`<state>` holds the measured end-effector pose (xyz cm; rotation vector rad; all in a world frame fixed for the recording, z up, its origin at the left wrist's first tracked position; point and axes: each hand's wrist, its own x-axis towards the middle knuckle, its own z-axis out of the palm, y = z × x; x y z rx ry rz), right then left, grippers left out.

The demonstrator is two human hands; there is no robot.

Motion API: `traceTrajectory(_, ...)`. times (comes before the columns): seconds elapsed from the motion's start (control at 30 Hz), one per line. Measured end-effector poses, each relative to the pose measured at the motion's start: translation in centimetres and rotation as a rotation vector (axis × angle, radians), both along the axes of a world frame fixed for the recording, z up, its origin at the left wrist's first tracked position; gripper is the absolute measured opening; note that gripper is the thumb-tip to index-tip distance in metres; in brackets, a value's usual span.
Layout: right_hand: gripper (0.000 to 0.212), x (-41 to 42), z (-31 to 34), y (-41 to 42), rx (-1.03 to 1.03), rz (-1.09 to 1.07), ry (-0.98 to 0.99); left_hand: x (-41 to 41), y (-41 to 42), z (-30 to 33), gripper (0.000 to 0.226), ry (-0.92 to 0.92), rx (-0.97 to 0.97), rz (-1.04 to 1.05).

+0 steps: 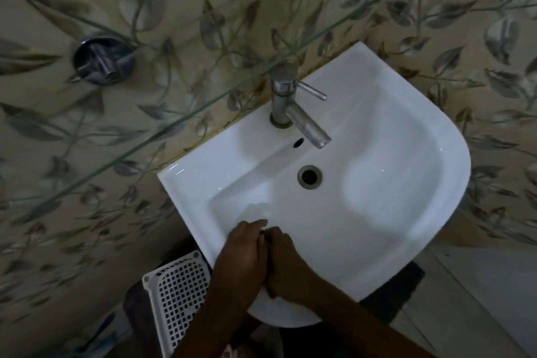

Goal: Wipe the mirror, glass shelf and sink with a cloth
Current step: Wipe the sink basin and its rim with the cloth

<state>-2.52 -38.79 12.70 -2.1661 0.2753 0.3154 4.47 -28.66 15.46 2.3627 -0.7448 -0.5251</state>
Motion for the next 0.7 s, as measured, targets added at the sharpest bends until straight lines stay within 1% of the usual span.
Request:
traceTrajectory(0.03,0.050,0.7,-0.3,0.4,0.044,-0.096,0.011,0.4,0.6,0.6,0.039,-0.054,0.009,0.046)
traceTrajectory(0.07,0.047,1.1,-0.9,0.4,0.051,-0.133,0.016,0.9,1.3,1.1,0.038,-0.102,0.009,0.078)
traceTrajectory(0.1,0.051,1.2,-1.7,0.1,0.018,-0.126,-0.006,1.2,1.9,1.5,0.034,-0.120,0.004,0.114)
traceTrajectory(0.17,0.075,0.3,-3.1,-0.7,-0.072,-0.044,-0.024,1.6,2.8,2.2,0.029,-0.093,-0.016,0.199)
traceTrajectory(0.2,0.080,-0.5,-3.2,-1.1,-0.120,-0.010,-0.020,1.6,3.2,2.5,0.030,-0.074,-0.028,0.223)
traceTrajectory(0.27,0.073,-2.3,-3.5,-1.5,-0.189,-0.015,-0.002,1.5,3.8,3.0,0.032,-0.063,-0.043,0.240)
traceTrajectory(0.33,0.064,-3.2,-3.4,-1.3,-0.182,-0.030,0.004,1.5,4.4,3.2,0.031,-0.041,-0.064,0.268)
traceTrajectory(0.4,0.053,-2.5,-1.9,-0.4,-0.081,-0.075,-0.020,1.7,5.0,3.3,0.031,-0.031,-0.080,0.293)
traceTrajectory(0.43,0.051,-1.7,-1.2,0.3,-0.028,-0.114,-0.064,1.7,5.3,3.3,0.032,-0.027,-0.079,0.304)
traceTrajectory(0.5,0.060,-0.1,-0.2,1.9,0.043,-0.150,-0.150,1.8,5.9,3.6,0.036,0.000,-0.083,0.333)
traceTrajectory(0.53,0.061,0.6,0.1,2.7,0.025,-0.162,-0.200,1.9,6.1,3.8,0.038,0.013,-0.081,0.357)
traceTrajectory(0.6,0.055,1.9,0.3,4.4,-0.024,-0.184,-0.282,2.2,6.5,3.9,0.041,-0.007,-0.086,0.380)
traceTrajectory(0.67,0.049,3.2,0.8,6.0,-0.158,-0.164,-0.327,2.7,6.6,4.2,0.043,-0.051,-0.102,0.389)
traceTrajectory(0.7,0.048,4.1,0.9,6.5,-0.254,-0.105,-0.377,3.1,6.6,4.3,0.044,-0.071,-0.099,0.398)
